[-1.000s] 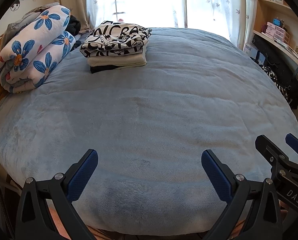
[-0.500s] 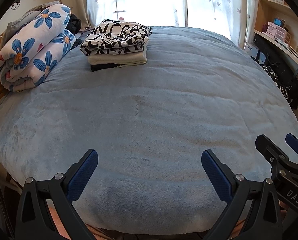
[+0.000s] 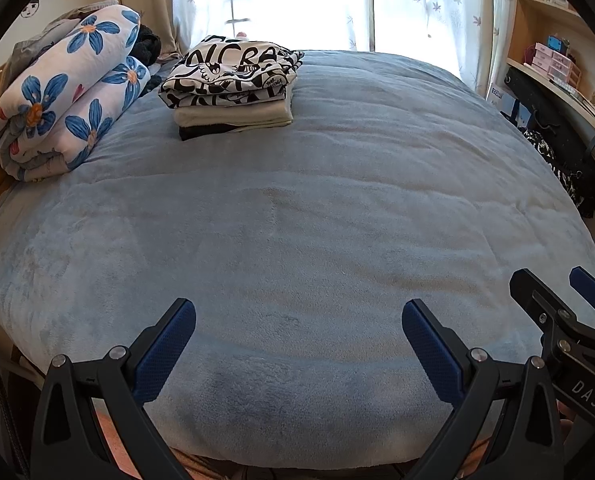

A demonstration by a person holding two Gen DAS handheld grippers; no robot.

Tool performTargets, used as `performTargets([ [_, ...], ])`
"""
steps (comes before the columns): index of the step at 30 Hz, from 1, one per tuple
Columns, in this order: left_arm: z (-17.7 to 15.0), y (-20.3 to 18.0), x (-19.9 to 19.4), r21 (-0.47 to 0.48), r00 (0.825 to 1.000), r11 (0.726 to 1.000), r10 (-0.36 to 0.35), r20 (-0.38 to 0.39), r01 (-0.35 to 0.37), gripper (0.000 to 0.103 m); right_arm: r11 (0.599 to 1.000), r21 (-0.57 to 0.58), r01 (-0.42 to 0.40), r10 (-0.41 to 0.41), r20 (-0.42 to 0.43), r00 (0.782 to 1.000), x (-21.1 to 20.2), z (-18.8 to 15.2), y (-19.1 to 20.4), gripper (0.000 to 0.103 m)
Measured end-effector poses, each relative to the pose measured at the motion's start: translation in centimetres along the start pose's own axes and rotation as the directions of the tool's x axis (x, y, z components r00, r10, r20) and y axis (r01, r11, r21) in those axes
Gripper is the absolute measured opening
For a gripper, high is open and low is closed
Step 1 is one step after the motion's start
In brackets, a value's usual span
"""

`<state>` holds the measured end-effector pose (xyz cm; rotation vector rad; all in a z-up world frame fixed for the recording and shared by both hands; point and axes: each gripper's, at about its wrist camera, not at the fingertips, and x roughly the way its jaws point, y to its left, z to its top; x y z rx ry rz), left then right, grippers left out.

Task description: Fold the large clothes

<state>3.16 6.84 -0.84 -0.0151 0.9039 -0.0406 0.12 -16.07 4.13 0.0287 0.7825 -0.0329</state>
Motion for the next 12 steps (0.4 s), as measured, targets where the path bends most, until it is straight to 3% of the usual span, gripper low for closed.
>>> performTargets([
  [12, -0.01, -0.07, 0.01, 0.001, 1.000, 1.000, 0.001, 0.001, -0.001, 0.102, 1.000, -0.001, 0.001, -0.001, 0.000, 1.000, 0.05, 0.11, -0.05, 0.103],
])
